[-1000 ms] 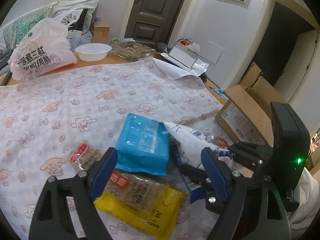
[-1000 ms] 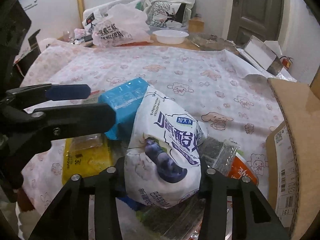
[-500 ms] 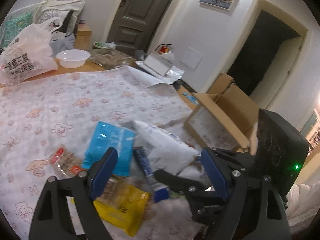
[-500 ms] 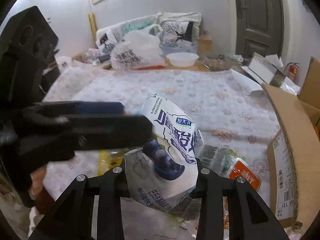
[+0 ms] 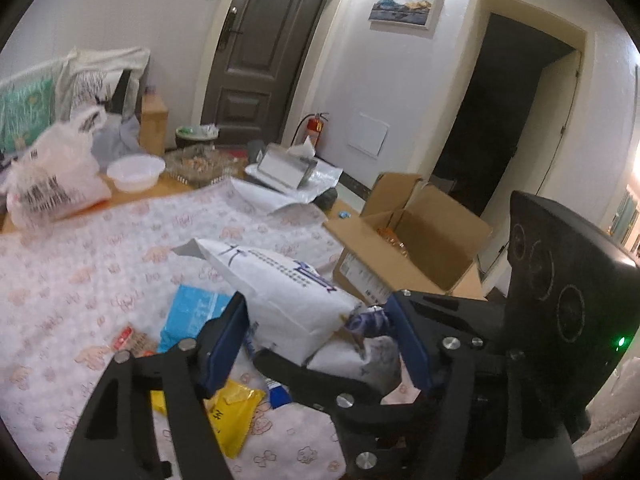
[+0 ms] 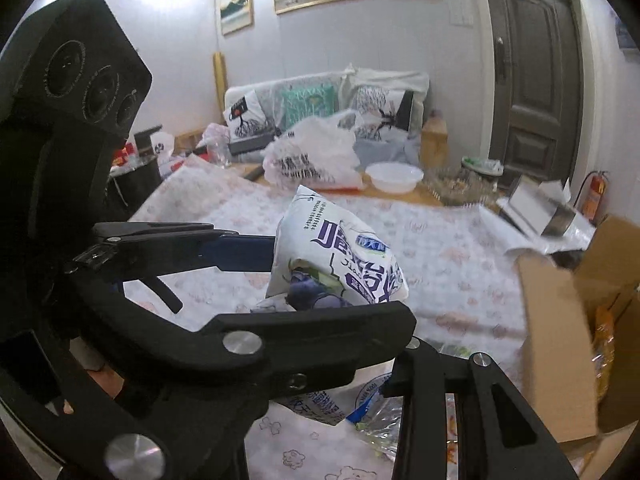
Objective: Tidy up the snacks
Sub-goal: 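Carry the white bag with the right gripper into the box and release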
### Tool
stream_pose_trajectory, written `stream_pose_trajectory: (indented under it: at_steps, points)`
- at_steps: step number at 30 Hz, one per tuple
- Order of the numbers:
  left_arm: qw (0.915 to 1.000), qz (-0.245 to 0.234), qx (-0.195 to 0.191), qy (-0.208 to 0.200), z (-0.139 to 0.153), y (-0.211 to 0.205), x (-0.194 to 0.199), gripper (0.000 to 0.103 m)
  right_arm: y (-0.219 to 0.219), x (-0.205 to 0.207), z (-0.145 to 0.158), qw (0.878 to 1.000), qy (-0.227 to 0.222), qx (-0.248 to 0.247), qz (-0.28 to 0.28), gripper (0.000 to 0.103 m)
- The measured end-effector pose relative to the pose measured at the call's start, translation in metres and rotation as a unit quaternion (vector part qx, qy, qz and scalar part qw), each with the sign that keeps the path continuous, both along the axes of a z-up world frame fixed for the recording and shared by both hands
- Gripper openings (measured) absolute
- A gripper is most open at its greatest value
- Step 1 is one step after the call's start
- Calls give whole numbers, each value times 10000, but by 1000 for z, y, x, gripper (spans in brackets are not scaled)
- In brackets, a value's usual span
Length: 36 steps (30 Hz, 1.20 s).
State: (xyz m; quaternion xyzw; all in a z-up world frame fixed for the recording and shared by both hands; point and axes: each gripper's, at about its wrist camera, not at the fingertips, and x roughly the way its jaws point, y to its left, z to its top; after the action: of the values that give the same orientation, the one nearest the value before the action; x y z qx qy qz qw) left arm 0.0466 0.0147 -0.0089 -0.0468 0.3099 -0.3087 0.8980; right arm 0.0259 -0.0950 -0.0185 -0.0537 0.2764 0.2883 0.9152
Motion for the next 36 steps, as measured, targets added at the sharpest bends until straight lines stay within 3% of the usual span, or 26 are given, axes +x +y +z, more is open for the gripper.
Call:
stream_pose_trajectory:
  at_steps: [7, 16, 28, 36]
  points:
    - [9993, -101, 211, -301, 37, -37, -13, 65, -33, -16, 31, 9994, -308, 127, -61, 32]
    - [9958, -605, 529, -432, 63, -138, -3, 65, -121, -19, 52, 9974, -469, 261, -481, 32]
    - [9868, -1360, 817, 318, 33, -265, 62, 64, -237, 25, 25, 9917, 161, 204, -1258, 33]
    - [9821, -1474, 956, 683, 7, -293, 88, 64, -266, 49, -1, 9888, 525, 101, -1393, 34]
